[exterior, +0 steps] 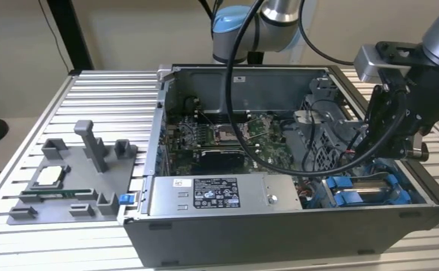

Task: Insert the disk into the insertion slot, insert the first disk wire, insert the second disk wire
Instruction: 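Insert the first disk wire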

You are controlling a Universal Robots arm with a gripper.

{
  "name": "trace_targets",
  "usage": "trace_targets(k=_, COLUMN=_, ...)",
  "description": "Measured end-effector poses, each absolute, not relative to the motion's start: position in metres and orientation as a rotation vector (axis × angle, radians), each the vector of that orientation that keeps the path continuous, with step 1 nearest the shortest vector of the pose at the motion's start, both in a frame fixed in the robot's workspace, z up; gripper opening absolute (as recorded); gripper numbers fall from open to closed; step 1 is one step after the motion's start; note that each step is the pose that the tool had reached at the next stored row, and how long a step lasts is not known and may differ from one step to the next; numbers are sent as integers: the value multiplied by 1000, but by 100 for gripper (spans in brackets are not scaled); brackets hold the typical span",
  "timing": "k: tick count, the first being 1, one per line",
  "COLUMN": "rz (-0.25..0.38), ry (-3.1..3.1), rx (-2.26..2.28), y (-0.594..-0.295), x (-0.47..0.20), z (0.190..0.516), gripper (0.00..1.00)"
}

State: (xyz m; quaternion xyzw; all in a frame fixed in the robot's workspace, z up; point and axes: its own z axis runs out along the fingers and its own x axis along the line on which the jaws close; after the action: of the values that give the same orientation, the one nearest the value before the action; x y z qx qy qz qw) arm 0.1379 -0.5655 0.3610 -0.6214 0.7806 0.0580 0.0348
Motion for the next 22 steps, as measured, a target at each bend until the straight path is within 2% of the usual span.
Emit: trace_targets(k=22, rz=173, ry=2337, rx=-2012, y=-571, x=152, z=361, gripper=0)
